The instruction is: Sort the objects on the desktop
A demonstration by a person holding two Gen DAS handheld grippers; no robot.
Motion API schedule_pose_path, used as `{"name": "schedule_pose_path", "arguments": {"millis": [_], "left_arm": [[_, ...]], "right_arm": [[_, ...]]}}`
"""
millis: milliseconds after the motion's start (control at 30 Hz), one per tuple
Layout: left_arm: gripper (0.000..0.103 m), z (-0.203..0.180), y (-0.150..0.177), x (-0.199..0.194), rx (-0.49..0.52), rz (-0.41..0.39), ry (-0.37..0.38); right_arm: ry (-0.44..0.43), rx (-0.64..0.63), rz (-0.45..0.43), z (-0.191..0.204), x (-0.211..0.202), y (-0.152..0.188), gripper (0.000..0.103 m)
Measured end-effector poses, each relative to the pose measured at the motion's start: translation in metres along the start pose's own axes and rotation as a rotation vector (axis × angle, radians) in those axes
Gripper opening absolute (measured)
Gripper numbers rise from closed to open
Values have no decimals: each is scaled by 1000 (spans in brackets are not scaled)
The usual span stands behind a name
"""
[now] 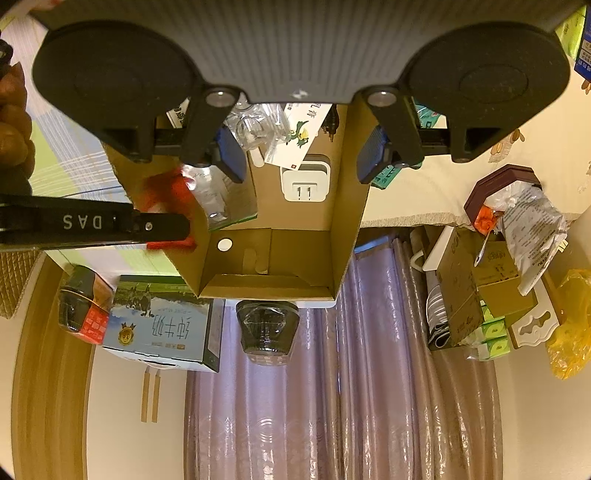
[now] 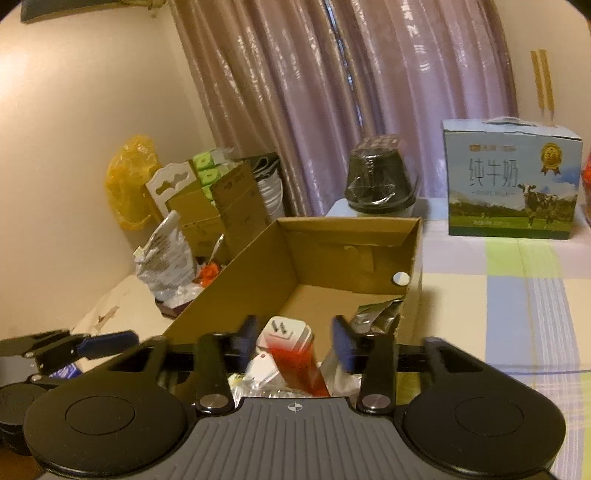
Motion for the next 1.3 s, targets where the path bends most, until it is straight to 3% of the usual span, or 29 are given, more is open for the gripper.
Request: {"name": "schedule_pose_path", "arguments": {"millis": [267, 433, 733, 1033, 1300], "left_arm": [[66, -1, 4, -6, -12, 6, -3], [68, -6, 4, -14, -22, 8, -8], [85, -10, 1, -43, -39, 0, -39], [101, -17, 1, -77, -73, -13, -75], [102, -13, 1, -103, -82, -2, -117]], "right_arm": [[29, 34, -1, -14, -12, -4, 58], [31, 27, -2, -13, -25, -3, 72], [38, 34, 13, -8, -52, 4, 91], [57, 21, 27, 2, -82, 8, 99], [84, 57, 39, 10, -113, 11, 101]]}}
Point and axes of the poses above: each gripper's, at about its wrist camera, not at the fingertips, and x roughly the way its jaws point, z to its left, y to its underside, the point moved 4 cm from there along x, roughly the way its jaws point, and after that the axes turned 9 degrees about x, right-handed, at the moved point
